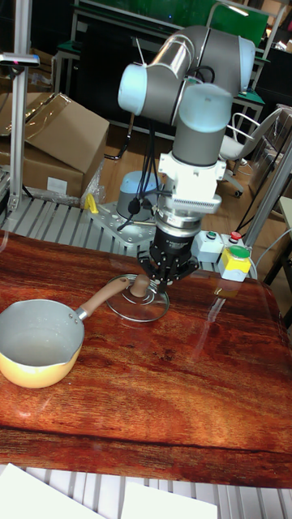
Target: Cover the pot with the lid
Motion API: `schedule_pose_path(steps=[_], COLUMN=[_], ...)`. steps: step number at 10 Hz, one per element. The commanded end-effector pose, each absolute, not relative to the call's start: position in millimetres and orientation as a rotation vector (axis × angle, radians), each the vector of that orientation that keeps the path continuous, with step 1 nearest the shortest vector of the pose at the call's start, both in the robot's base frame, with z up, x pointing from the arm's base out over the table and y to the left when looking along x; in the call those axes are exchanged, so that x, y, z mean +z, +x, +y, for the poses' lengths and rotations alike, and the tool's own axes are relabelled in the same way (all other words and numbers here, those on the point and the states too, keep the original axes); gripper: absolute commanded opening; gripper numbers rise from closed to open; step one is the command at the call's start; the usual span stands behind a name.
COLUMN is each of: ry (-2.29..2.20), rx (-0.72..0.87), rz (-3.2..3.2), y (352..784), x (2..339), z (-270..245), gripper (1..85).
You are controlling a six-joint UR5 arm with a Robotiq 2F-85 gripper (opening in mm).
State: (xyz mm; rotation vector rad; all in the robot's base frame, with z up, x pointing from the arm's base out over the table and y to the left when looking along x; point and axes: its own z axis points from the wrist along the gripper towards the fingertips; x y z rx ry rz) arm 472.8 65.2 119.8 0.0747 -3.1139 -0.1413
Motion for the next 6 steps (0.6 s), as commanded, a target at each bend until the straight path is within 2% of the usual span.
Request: schedule_pose_path(steps=[1, 3, 6], ry=[0.105, 0.114, 0.117], rx=[-0.137, -0.099, -0.161], rz=[-3.107, -3.078, -3.058], y=[465.3, 473.6, 468.8], x=[110.6, 119.3, 120.5], z=[65.5, 58.4, 68.6], gripper=[1.0, 1.0, 1.0])
